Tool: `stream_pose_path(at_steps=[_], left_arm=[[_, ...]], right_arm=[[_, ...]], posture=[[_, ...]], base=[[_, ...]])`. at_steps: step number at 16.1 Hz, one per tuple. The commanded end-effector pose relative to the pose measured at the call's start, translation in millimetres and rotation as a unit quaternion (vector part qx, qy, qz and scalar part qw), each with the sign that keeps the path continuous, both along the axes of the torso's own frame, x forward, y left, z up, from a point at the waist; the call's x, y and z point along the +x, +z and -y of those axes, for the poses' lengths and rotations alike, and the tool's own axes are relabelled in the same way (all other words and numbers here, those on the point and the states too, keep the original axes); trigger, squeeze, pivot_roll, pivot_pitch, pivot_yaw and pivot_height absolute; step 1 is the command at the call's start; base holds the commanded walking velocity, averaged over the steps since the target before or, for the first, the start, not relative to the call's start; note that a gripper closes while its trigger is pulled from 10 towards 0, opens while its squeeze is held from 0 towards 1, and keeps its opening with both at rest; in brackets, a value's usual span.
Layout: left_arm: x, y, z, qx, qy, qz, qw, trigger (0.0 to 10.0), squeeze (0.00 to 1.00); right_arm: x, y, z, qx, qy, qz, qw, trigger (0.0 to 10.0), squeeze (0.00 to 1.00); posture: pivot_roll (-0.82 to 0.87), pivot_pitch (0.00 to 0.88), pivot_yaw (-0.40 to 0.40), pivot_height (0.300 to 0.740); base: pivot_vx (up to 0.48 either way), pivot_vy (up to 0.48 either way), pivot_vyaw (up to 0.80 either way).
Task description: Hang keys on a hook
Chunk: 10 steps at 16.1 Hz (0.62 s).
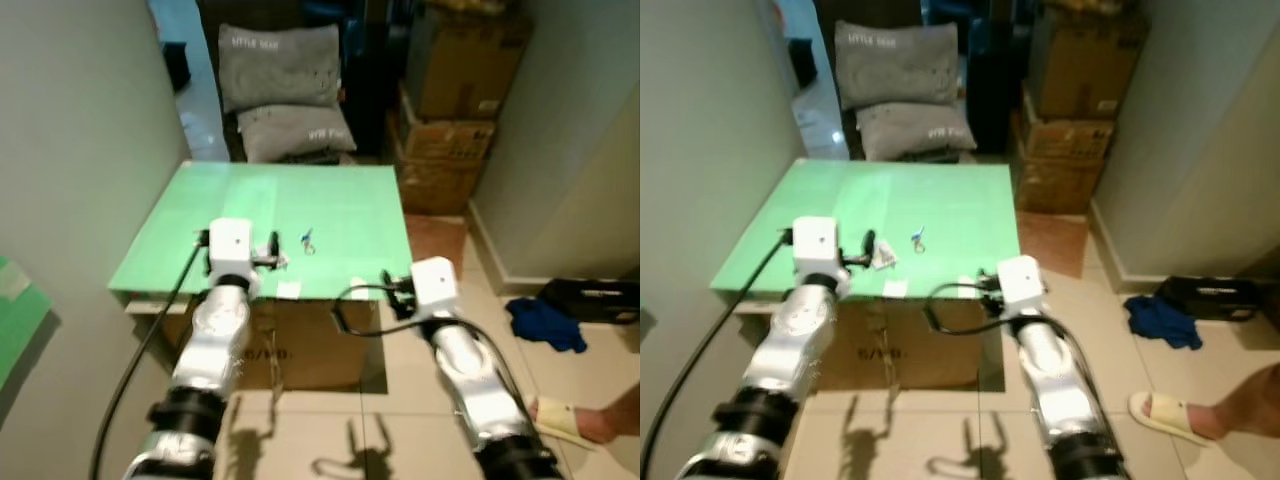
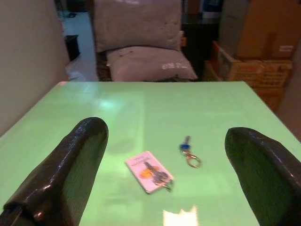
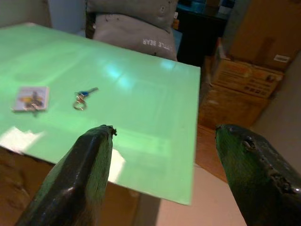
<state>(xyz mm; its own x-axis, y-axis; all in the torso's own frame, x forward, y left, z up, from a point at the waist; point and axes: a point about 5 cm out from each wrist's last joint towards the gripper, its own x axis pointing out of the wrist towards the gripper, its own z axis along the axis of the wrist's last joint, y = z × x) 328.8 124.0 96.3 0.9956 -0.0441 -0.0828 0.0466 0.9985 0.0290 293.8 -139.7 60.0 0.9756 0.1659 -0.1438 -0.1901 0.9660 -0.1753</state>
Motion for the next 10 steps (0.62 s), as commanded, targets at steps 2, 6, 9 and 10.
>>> stream_pose_path(at_steps=[2, 6, 9, 10], left_arm=[[2.4, 7.8, -1.8, 0.015, -0.003, 0.019, 1.000, 10.0, 0.00], [2.1, 6.4, -3.6, 0.005, 0.005, 0.014, 1.000, 10.0, 0.00], [1.9, -0.1, -6.4, -0.002, 0.014, -0.007, 1.000, 10.0, 0.00], [1.8, 0.7, -6.1, 0.000, 0.011, -0.005, 1.000, 10.0, 0.00]], right_arm=[[0.6, 1.7, -4.2, 0.006, 0.003, 0.001, 1.000, 10.0, 0.00], [0.1, 1.0, -4.4, 0.004, 0.005, 0.000, 1.000, 10.0, 0.00], [-0.1, 1.1, -3.4, 0.007, 0.002, 0.000, 1.000, 10.0, 0.00], [-0.1, 0.9, -2.4, 0.016, -0.006, -0.002, 1.000, 10.0, 0.00]], posture=[[-0.05, 0.000, 0.024, 0.740], [-0.05, 0.000, 0.024, 0.740], [-0.05, 0.000, 0.023, 0.740], [-0.05, 0.000, 0.024, 0.740]], base=[[0.000, 0.000, 0.00], [0.090, 0.000, 0.00], [0.428, 0.000, 0.00], [0.428, 0.000, 0.00]])
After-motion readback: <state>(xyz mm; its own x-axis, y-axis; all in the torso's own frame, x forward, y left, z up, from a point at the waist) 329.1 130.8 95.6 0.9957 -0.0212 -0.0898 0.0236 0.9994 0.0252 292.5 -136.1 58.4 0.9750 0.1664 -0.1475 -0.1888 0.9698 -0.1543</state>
